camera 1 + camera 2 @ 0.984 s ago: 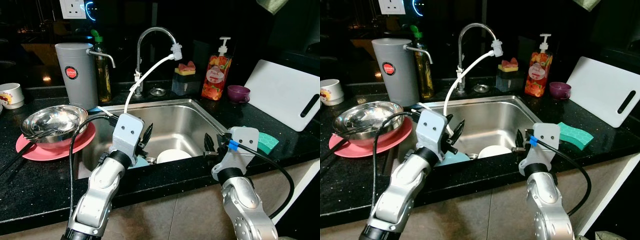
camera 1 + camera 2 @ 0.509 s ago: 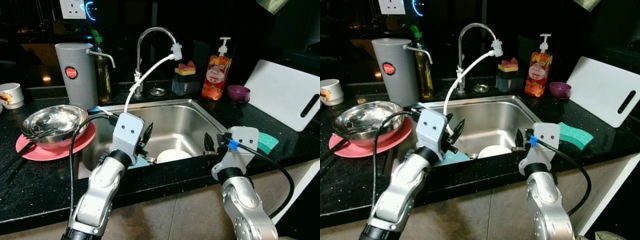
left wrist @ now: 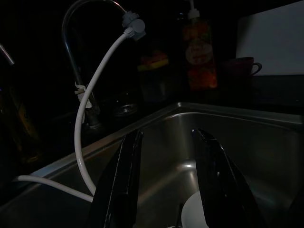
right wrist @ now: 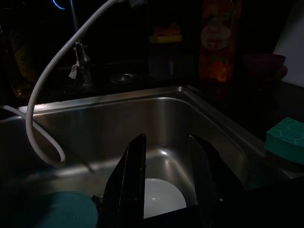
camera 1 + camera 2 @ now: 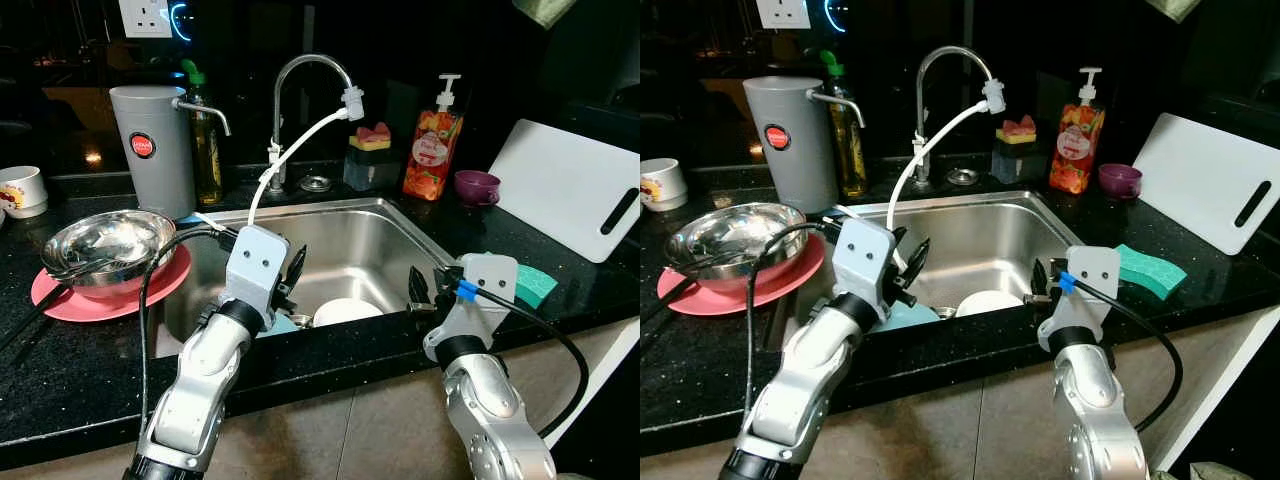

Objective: Kitchen organization

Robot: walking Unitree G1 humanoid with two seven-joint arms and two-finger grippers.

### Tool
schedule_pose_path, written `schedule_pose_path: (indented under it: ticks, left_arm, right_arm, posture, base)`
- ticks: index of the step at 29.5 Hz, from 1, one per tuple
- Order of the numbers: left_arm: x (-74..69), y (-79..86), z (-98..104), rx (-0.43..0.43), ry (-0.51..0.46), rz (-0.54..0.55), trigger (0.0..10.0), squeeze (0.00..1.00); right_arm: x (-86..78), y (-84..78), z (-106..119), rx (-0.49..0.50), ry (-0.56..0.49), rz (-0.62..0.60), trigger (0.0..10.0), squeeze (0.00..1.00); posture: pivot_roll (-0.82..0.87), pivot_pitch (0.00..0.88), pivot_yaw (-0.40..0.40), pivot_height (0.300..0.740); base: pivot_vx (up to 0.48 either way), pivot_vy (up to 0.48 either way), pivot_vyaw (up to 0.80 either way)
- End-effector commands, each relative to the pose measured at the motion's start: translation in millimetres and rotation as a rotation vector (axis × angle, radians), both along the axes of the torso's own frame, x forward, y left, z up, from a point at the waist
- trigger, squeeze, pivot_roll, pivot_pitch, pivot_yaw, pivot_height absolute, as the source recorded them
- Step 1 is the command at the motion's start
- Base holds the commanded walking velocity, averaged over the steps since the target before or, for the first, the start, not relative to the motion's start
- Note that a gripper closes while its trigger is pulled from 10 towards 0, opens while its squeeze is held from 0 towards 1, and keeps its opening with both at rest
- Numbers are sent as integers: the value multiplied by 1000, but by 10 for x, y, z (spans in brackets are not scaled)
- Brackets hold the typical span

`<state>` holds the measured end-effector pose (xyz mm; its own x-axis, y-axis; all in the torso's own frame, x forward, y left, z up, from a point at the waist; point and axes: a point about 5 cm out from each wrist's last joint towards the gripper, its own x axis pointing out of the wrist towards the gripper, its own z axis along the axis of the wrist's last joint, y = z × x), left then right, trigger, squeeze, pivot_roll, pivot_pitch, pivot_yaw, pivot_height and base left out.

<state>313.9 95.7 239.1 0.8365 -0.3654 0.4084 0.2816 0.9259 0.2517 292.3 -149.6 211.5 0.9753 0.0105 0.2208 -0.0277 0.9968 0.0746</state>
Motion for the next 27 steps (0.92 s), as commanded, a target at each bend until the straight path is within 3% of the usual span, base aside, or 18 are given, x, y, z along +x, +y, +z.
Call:
schedule_pose_path:
  ticks: [1, 27]
  left_arm:
    - [11, -36, -12, 2, 8, -11, 10000, 0]
    - [8, -58, -22, 1, 7, -18, 10000, 0]
  right_arm:
    - [-9, -14, 4, 0, 3, -2, 10000, 0]
    - [-10, -30, 6, -6, 1, -3, 10000, 0]
  posture:
    - [37, 38, -58, 740]
    - [31, 31, -60, 740]
  base:
    - [0, 0, 0]
    - [0, 0, 0]
